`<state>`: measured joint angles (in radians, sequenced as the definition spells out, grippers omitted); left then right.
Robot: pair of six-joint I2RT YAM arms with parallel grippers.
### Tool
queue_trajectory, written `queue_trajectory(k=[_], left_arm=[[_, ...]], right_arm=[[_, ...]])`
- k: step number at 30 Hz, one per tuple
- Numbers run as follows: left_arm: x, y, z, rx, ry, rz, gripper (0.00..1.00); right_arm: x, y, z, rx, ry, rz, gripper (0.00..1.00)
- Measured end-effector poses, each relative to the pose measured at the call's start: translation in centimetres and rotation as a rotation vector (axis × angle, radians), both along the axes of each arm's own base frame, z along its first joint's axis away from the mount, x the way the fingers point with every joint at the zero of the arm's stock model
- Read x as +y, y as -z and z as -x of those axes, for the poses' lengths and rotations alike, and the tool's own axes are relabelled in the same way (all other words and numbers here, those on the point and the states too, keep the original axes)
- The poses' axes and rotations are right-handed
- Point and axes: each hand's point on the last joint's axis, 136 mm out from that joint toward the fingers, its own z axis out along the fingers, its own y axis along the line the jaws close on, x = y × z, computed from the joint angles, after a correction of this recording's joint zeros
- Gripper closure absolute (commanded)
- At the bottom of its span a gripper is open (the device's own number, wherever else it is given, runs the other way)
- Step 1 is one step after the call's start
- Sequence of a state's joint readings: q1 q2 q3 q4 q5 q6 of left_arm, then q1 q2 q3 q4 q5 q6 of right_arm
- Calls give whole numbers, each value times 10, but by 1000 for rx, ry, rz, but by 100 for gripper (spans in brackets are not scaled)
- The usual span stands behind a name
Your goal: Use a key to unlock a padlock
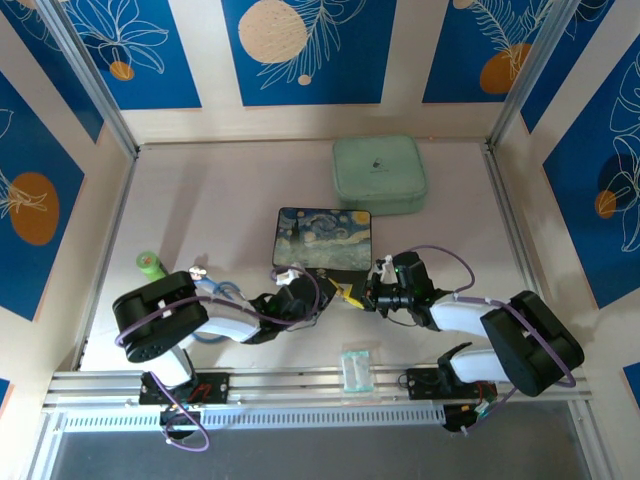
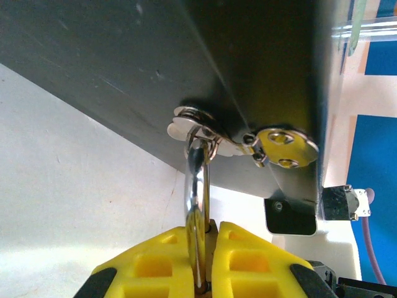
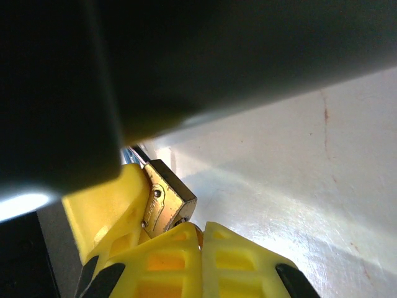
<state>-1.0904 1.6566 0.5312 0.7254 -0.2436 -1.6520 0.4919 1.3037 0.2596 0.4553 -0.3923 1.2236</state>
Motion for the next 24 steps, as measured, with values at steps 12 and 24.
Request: queue_trajectory(k=[12,24], left_arm=[[1,2,0,2,1,-11,100],[1,2,0,-1,2,-11,100]], right_arm=[[3,3,1,5,25,22,100],[1,-1,1,-30,94,100,93]])
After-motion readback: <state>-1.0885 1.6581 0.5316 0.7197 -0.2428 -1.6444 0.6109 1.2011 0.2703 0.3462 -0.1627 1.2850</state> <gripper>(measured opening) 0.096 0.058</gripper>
